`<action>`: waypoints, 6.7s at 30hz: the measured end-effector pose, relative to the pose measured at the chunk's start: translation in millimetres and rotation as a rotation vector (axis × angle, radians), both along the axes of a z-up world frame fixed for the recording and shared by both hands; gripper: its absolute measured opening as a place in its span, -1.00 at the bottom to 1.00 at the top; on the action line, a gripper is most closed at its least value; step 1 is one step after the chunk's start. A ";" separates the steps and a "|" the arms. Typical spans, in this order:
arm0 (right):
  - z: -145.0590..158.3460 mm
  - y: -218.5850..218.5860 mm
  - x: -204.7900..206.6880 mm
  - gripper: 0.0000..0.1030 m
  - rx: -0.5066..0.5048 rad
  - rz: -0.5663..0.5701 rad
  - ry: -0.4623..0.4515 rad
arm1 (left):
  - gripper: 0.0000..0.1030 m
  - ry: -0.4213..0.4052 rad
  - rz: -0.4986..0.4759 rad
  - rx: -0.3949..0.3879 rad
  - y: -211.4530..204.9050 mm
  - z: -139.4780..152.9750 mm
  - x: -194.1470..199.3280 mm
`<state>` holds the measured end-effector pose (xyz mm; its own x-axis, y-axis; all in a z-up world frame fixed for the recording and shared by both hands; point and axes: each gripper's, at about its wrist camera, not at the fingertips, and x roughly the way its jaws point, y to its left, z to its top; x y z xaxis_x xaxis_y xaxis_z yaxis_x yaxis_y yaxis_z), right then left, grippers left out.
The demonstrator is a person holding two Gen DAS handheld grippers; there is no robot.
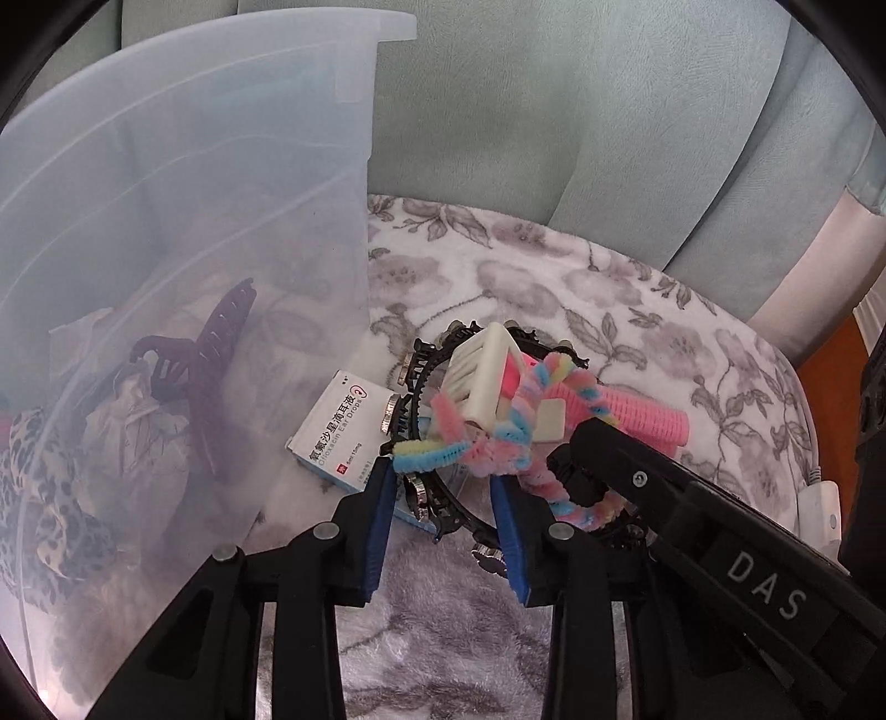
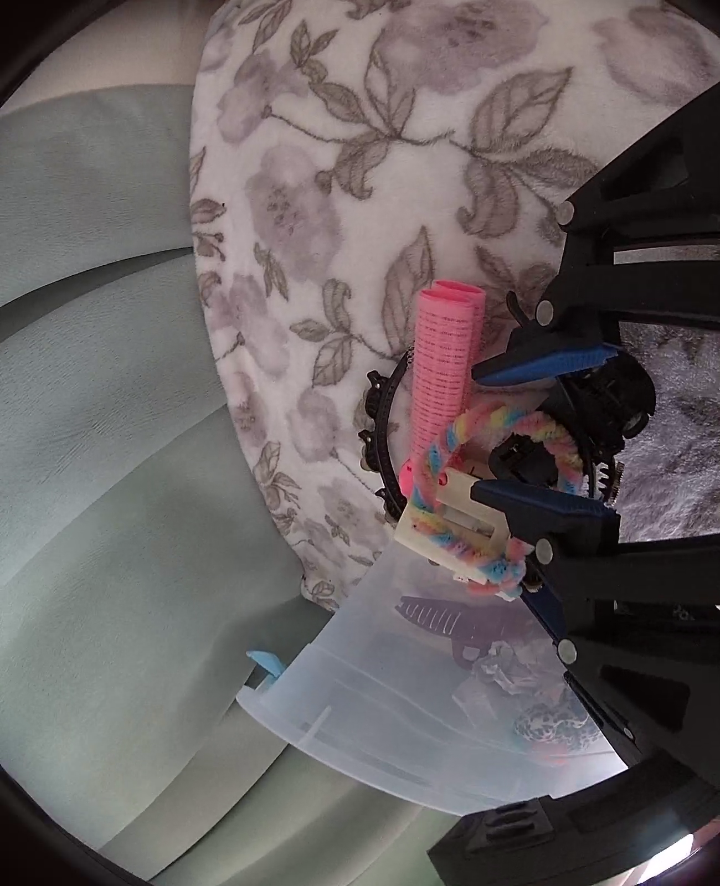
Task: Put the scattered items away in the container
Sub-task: 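Close the left tool on the black headband while the right tool grasps the pipe-cleaner, then lift the headband and pipe-cleaner with both tools and carry them over the bin, then lower the headband and pipe-cleaner into the bin with both tools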
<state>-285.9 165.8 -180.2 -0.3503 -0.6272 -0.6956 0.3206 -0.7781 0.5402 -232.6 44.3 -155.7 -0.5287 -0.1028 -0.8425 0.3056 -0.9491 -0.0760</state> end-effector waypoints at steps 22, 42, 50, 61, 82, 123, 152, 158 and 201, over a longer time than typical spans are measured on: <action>20.0 54.3 30.2 -0.83 -0.094 -0.192 0.069 | -0.17 -0.079 0.039 0.117 -3.4 -9.3 11.7; 28.4 98.0 73.8 -0.84 -0.162 -0.287 0.058 | -0.68 0.024 -0.027 0.095 17.5 24.0 34.9; 47.3 113.7 103.2 -0.84 -0.172 -0.337 0.067 | -0.69 0.051 -0.093 0.028 21.8 47.7 38.7; 83.6 116.9 144.8 -0.84 -0.195 -0.361 0.115 | -0.68 0.092 -0.143 -0.020 26.3 82.4 68.5; 162.6 91.3 222.5 -0.84 -0.132 -0.361 0.267 | -0.68 0.225 -0.174 -0.007 1.2 150.4 143.0; 222.7 -99.3 252.3 -0.84 0.066 -0.064 0.427 | -0.68 0.420 0.103 0.174 -175.5 182.7 203.0; 167.7 -174.1 201.0 -0.84 0.136 0.052 0.285 | -0.68 0.314 0.255 0.223 -245.9 132.1 178.1; 154.6 -175.4 188.5 -0.84 0.137 0.043 0.249 | -0.68 0.297 0.260 0.204 -249.2 127.0 172.1; 143.2 -150.9 119.5 -0.77 0.105 -0.093 0.224 | -0.66 0.259 0.238 0.050 -234.7 131.4 136.4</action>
<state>-166.4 14.9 -37.0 -0.5554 -0.5136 -0.6540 0.3476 -0.8579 0.3785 -96.2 -190.4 -24.3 -0.6919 -0.2109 -0.6905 0.4825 -0.8465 -0.2250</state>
